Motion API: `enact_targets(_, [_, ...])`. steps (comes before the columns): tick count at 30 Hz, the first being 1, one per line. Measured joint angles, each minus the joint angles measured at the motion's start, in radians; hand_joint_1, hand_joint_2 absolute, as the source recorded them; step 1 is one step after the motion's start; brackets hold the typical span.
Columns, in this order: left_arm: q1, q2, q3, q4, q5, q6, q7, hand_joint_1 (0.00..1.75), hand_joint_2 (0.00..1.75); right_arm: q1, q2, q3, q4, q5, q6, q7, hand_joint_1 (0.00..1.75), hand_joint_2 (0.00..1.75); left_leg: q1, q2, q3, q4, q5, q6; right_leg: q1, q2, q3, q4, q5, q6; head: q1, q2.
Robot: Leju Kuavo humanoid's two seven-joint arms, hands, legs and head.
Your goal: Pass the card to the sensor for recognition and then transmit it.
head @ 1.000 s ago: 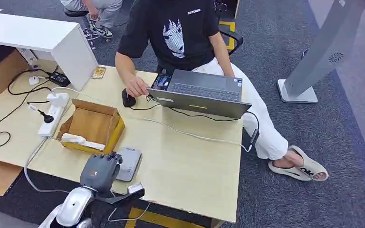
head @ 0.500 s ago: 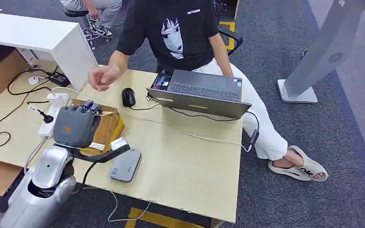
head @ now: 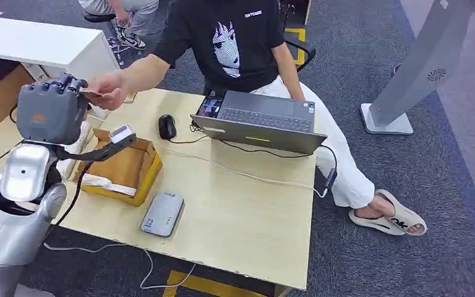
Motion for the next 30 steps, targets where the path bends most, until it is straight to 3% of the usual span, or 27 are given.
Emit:
enact_targets(12, [0.031, 0.002, 0.013, 0.024, 0.022, 0.045, -0.016, 0.0, 1.75, 0.001, 0.0, -0.001, -0.006, 0.016, 0.019, 0.007, 0.0, 1.75, 0.0, 0.0, -0.001, 0.0, 0.0, 0.0, 0.0, 0.0, 0.0, 0.0, 0.0, 0.0, 0.0, 0.0])
enact_targets(22, [0.147, 0.016, 0.028, -0.064, 0.047, 0.036, -0.042, 0.0, 1.75, 0.003, 0.008, -0.012, -0.035, 0.017, 0.051, 0.011, 0.0, 1.75, 0.0, 0.001, -0.001, 0.0, 0.0, 0.0, 0.0, 0.001, -0.001, 0.0, 0.0, 0.0, 0.0, 0.0])
enact_targets(25, [0.2, 0.031, 0.036, -0.114, 0.082, -0.05, -0.04, 0.0, 1.75, 0.006, 0.012, -0.026, -0.056, 0.017, 0.071, 0.015, 0.0, 1.75, 0.0, 0.002, -0.001, 0.0, 0.0, 0.0, 0.0, 0.002, -0.001, 0.0, 0.0, 0.0, 0.0, 0.0])
enact_targets(30, [0.334, 0.094, 0.077, -0.221, 0.257, -0.278, -0.008, 0.0, 1.75, 0.01, 0.016, -0.038, -0.079, -0.024, 0.083, 0.048, 0.0, 1.75, 0.0, 0.003, -0.001, 0.0, -0.001, 0.0, 0.0, 0.002, -0.002, 0.0, 0.0, 0.0, 0.0, 0.0])
